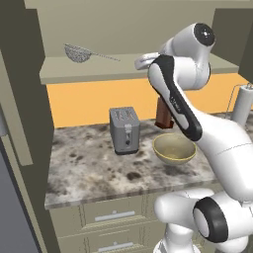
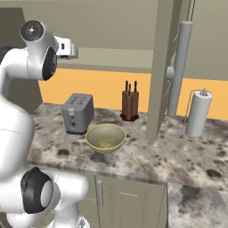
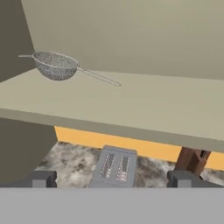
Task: Open the cabinet and setup a tea strainer by placing it in the bowl upright.
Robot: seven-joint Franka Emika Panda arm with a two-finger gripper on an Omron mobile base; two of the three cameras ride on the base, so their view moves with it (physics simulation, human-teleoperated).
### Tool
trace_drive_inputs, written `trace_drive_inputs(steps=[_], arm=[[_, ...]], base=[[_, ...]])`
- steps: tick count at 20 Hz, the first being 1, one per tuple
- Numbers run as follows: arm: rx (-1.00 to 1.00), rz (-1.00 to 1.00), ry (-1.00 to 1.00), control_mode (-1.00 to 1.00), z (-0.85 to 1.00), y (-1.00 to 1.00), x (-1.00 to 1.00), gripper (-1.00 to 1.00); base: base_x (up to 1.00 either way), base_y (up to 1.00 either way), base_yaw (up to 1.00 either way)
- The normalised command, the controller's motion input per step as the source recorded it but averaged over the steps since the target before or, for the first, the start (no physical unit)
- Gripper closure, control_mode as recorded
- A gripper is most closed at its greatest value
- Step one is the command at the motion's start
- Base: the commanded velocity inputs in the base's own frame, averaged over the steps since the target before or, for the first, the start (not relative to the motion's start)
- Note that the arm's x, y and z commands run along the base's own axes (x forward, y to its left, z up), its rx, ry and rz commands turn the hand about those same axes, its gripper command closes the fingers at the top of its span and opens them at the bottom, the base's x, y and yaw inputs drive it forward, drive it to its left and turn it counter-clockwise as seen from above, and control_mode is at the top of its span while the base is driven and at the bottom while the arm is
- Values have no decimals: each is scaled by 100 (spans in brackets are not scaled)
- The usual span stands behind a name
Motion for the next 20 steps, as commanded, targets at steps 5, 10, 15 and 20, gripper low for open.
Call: trace_drive_inputs(steps=[5, 10, 15, 20], arm=[[-3, 8, 0, -100, -11, 15, 15, -100], [-3, 2, 0, -100, -14, 21, 22, -100], [-1, 0, 0, -100, -18, 20, 33, -100], [-1, 0, 1, -100, -6, 17, 45, -100]], base=[[0, 0, 0], [0, 0, 0], [0, 0, 0], [0, 0, 0]])
